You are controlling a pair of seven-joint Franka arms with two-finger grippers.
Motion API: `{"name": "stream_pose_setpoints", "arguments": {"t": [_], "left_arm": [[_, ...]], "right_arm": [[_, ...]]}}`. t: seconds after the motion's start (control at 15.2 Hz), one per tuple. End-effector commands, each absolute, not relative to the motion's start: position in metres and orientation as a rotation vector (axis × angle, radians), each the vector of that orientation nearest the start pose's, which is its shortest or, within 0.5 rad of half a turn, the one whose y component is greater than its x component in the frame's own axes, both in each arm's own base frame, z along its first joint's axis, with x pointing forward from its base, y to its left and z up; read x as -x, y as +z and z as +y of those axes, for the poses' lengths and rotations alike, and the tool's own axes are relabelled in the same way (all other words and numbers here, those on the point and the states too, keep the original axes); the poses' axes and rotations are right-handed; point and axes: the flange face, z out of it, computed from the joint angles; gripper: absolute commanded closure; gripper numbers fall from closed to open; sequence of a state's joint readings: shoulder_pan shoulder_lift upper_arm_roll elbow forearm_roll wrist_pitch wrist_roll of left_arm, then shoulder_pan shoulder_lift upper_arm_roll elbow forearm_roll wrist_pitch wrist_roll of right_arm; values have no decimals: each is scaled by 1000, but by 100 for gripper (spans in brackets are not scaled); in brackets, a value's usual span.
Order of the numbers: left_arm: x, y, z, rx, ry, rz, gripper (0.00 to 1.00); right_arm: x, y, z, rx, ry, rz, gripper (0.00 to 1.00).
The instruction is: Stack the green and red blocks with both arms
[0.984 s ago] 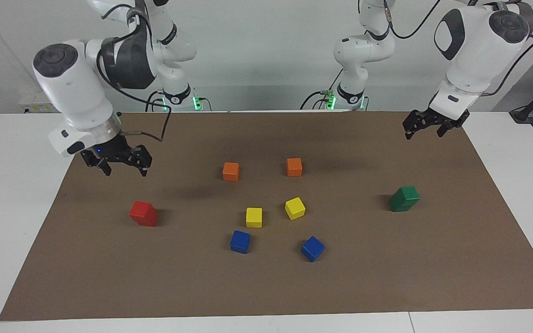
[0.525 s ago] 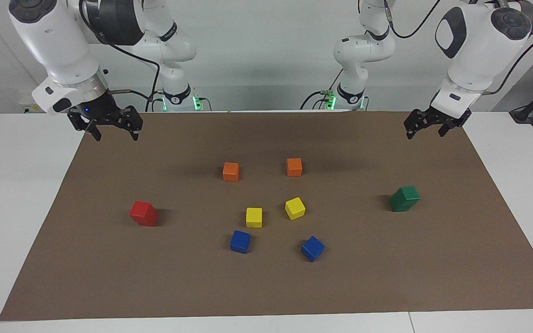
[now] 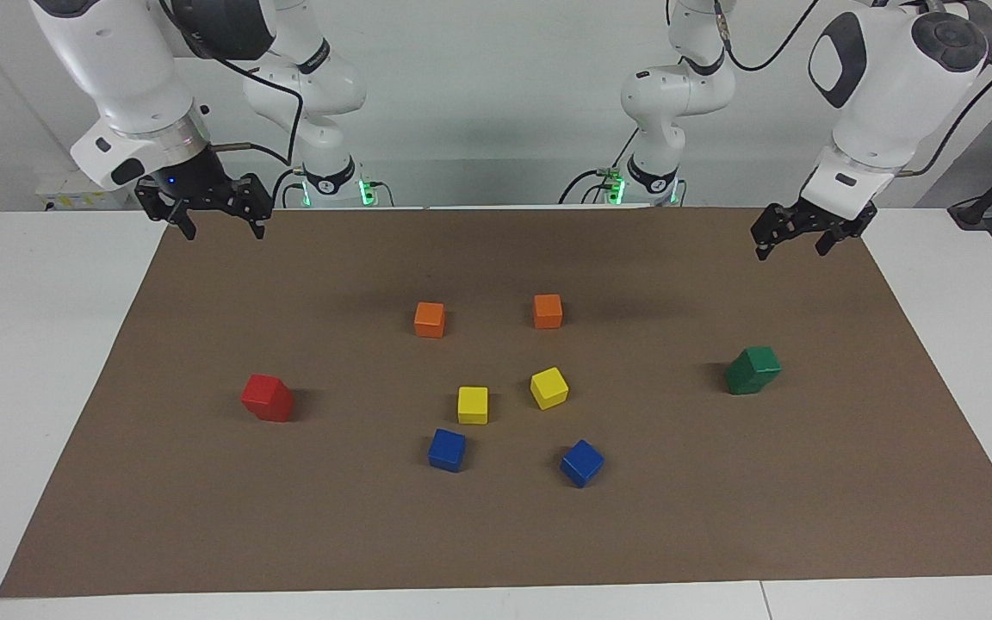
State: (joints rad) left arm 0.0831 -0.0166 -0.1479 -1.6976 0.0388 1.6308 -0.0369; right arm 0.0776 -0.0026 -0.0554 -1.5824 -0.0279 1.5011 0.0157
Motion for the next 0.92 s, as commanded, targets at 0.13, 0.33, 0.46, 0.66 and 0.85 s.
{"name": "stream_pose_setpoints", "arguments": {"t": [0.13,0.33,0.46,0.66,0.85], "left_arm": [[-550,584,-32,3112,44,46,0],[-550,585,-32,3112,39,46,0],[-550,585,-32,3112,39,46,0],[-550,585,-32,3112,39,46,0],[-550,585,-32,3112,39,46,0]], "right_arm": [[-542,613,-7,3179,110,-2,0],[-542,613,-7,3179,110,-2,0],[-542,613,-7,3179,110,-1,0],[-542,612,-8,3179,120,3,0],[-542,612,-11,3179,123,11,0]]}}
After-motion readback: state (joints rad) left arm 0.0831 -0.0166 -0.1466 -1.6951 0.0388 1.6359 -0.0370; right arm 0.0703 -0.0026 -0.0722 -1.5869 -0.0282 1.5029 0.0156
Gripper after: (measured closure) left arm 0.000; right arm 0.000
